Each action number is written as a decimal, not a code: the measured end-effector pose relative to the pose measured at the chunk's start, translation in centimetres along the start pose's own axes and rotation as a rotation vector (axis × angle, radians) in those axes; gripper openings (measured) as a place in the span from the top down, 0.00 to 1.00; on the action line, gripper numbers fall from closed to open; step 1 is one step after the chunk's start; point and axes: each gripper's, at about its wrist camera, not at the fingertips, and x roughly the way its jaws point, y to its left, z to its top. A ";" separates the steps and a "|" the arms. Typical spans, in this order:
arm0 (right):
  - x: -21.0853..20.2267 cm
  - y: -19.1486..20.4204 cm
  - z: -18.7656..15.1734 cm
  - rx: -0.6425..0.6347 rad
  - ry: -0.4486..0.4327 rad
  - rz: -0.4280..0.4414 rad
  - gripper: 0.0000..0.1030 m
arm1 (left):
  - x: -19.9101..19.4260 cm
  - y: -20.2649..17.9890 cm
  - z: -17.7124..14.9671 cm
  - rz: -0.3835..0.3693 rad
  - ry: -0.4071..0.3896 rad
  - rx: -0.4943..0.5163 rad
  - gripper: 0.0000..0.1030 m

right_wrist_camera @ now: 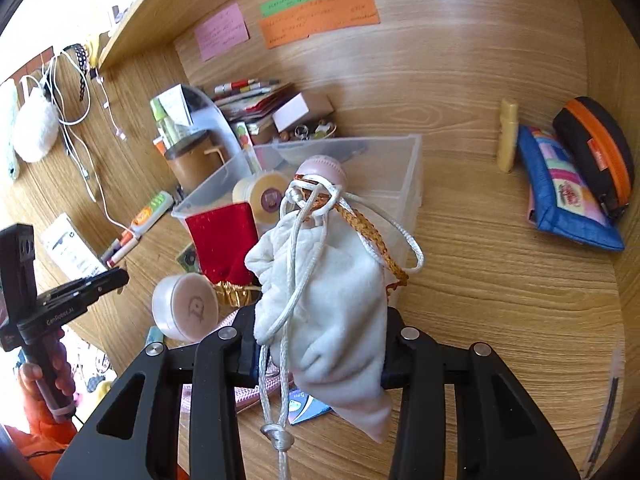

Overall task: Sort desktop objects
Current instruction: 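Carry the seashell with the left tool while the right tool carries the pouch into the clear box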

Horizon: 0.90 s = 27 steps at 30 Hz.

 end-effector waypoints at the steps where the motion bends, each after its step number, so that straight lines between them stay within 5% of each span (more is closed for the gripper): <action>1: -0.3 0.0 0.2 0.000 -0.009 -0.007 0.65 | 0.0 -0.2 0.5 -0.006 -0.009 0.011 0.84; 15: -2.0 0.3 3.0 0.007 -0.072 -0.050 0.66 | 1.0 0.6 7.4 -0.123 -0.055 0.048 0.84; 27: -2.4 0.3 5.3 0.023 -0.111 -0.080 0.69 | 4.7 0.3 10.7 -0.212 -0.001 0.089 0.84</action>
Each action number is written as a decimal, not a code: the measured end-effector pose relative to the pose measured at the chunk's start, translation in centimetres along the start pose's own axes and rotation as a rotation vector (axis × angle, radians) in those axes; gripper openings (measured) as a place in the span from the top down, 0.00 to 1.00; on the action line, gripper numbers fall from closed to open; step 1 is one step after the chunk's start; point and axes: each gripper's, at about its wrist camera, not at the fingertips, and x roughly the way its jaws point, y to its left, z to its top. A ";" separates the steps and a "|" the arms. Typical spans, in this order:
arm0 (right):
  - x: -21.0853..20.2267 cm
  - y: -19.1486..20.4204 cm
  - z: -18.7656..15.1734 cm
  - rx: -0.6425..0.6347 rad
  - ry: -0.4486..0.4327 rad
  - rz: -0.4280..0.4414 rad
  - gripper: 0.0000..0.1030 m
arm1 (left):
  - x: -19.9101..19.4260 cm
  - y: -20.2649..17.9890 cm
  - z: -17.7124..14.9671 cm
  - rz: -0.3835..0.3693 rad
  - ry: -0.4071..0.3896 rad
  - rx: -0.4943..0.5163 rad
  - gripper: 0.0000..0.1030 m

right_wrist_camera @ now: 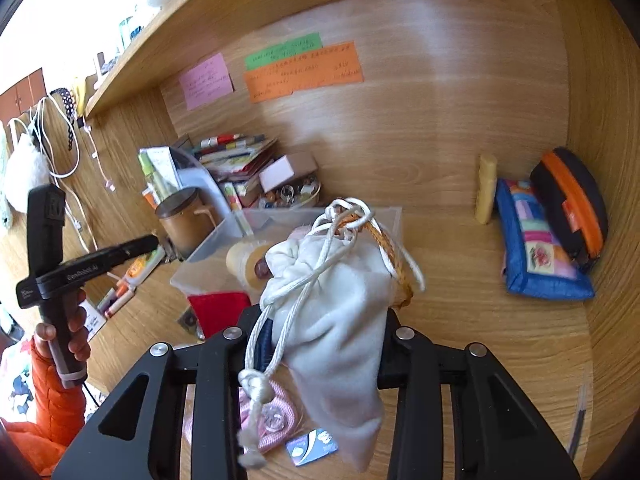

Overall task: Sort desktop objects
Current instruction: 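Carry the seashell with the left tool while the right tool carries the pouch into the clear box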

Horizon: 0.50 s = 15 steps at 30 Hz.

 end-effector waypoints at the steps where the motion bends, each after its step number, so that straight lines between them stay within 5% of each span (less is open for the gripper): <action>1: -0.1 -0.1 0.3 0.003 -0.007 -0.005 0.69 | 0.3 0.0 0.1 -0.002 0.005 0.002 0.84; 15: 4.8 -3.0 1.5 0.113 0.049 -0.017 0.69 | 4.2 0.4 0.5 -0.044 0.082 0.019 0.84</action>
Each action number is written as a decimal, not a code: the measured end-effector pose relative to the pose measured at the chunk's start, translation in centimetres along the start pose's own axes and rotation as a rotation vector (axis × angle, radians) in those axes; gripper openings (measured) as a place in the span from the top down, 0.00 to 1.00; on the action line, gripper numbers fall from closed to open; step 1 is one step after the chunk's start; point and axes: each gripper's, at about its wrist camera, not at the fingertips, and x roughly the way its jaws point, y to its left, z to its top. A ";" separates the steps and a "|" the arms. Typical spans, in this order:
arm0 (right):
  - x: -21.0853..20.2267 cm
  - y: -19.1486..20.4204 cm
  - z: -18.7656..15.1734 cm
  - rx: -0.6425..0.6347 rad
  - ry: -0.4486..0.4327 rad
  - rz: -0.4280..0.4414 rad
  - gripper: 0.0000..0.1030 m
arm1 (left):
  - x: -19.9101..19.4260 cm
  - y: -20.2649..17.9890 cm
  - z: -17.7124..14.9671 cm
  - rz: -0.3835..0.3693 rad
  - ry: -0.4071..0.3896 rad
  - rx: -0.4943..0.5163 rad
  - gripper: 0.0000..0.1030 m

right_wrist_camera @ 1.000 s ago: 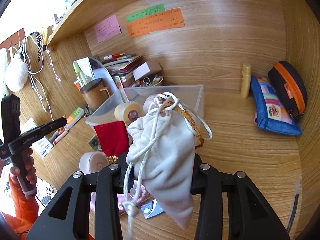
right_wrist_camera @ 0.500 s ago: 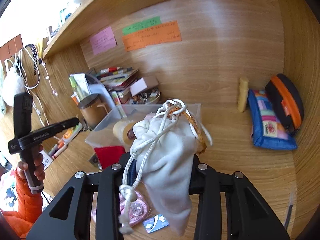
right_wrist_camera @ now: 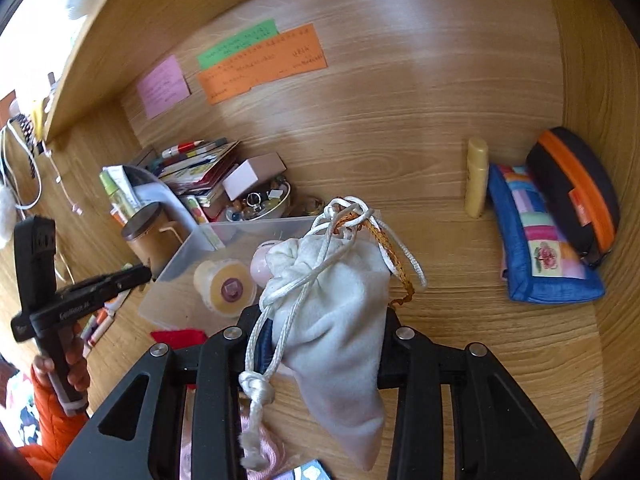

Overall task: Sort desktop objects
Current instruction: 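Carry the seashell with the left tool while the right tool carries the pouch into the clear box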

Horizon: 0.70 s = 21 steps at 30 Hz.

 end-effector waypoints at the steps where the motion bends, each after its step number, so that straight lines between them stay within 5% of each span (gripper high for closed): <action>1: 0.3 0.0 0.2 0.008 0.001 0.006 0.69 | 0.2 0.1 0.0 -0.003 0.006 -0.001 0.84; 21: 6.6 2.4 0.4 0.003 0.104 0.065 0.69 | 2.4 0.4 -0.6 -0.030 0.076 0.018 0.84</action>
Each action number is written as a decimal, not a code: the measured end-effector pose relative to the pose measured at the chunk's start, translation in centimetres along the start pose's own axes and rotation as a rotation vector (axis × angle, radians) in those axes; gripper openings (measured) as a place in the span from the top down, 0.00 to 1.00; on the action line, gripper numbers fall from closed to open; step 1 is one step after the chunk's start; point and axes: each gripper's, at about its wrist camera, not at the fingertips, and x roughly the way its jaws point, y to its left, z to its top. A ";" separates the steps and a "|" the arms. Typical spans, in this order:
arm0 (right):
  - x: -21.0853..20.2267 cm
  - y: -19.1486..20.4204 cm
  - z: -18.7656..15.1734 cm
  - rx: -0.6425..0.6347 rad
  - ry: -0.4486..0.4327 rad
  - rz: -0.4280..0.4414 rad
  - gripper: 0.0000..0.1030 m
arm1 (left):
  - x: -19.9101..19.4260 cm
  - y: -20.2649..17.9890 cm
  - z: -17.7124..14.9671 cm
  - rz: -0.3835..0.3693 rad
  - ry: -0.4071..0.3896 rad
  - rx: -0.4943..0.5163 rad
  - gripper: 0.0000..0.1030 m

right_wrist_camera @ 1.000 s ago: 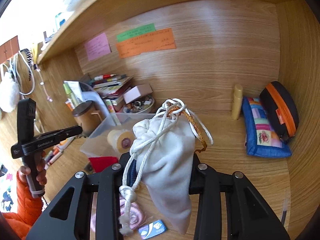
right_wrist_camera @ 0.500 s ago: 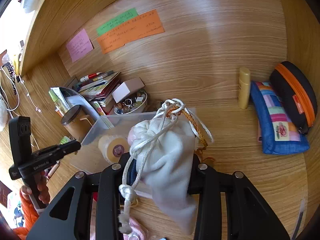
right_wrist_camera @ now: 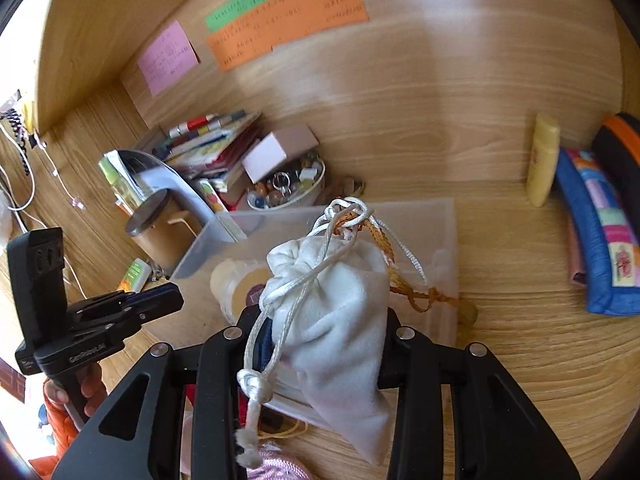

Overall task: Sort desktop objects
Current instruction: 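Carry the seashell with the left tool while the right tool carries the pouch into the clear box, then open both tools to release the seashell and pouch inside the box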

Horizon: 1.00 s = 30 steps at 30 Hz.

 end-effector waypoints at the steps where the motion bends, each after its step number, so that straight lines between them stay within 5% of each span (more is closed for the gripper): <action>1: 0.3 0.0 0.0 0.000 0.004 -0.005 0.69 | 0.1 0.1 -0.1 -0.001 0.004 -0.001 0.84; 22: 5.2 1.8 -0.9 -0.068 0.080 -0.140 0.65 | 1.1 0.0 -0.5 -0.007 0.022 -0.008 0.84; 27: 4.7 2.1 -1.0 -0.066 0.099 -0.121 0.41 | 0.8 0.0 -0.4 -0.008 0.016 -0.008 0.84; 30: 3.7 2.5 -1.2 -0.087 0.090 -0.113 0.39 | 0.6 0.0 -0.4 -0.005 0.012 -0.008 0.84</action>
